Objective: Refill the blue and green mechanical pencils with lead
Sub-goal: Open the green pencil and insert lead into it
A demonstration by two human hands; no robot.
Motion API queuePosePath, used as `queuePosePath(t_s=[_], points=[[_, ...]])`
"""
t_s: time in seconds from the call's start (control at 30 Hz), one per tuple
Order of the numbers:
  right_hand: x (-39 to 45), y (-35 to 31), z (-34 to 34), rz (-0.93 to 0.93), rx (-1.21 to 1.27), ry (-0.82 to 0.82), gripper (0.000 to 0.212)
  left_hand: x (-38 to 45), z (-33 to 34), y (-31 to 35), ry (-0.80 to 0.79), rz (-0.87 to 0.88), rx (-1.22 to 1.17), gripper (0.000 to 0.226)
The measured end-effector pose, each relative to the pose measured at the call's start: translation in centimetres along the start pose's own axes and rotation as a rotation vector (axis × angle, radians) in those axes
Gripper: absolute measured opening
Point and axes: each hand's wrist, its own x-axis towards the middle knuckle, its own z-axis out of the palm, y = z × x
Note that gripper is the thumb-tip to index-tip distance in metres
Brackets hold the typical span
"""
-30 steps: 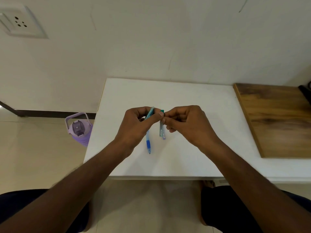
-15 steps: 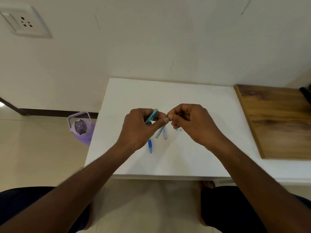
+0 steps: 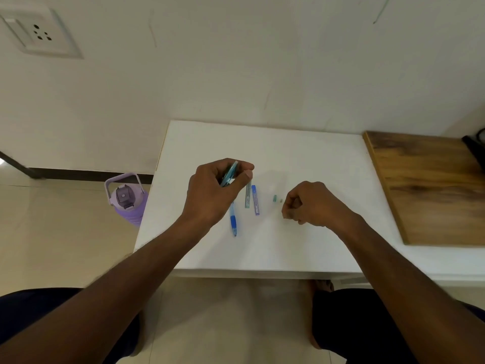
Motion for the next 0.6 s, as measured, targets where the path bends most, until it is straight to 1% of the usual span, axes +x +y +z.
queuePosePath(t_s=[0.07,0.17,0.23,0.27,0.3,0.33,0.37,0.43,0.5,0.6], points=[[0.6,-0.1,0.3,0.042,0.062,-0.026,0.004,0.0,0.0,0.1,0.004,-0.016,-0.016,0.012],[0.9,-0.1,0.5,0.074,0.124,0.019,0.004,0.2,-0.1,0.1,0.010,-0.011,-0.009,0.014],[1.0,-0.4,0.6,0.010,0.080,0.152,0.009,0.2,-0.1,0.1,0.023,-0.012,0.010,0.016],[0.9,-0.8,0.7,-0.048,0.113,0.236,0.011,0.2,-0.2,0.2,0.030,-0.017,0.021,0.016],[0.7,-1.3,0.7,-0.107,0.203,0.281,0.012,0.2,-0.1,0.3,0.037,-0.017,0.035,0.014],[0.4,-2.1,0.7,-0.160,0.315,0.270,0.013,0.2,-0.2,0.4,0.046,-0.011,0.055,0.012],[0.1,-2.8,0.9,-0.206,0.410,0.225,0.013,0.1,-0.1,0.4,0.058,-0.003,0.077,0.010],[-0.3,-3.8,1.3,-0.270,0.499,0.170,0.010,-0.1,0.2,0.5,0.075,0.007,0.116,0.011],[-0.4,-4.2,1.4,-0.288,0.543,0.195,0.006,-0.2,0.5,0.6,0.080,0.002,0.127,0.012],[-0.5,-4.4,1.3,-0.276,0.684,0.187,0.008,-0.4,0.8,0.4,0.078,-0.007,0.131,0.015]])
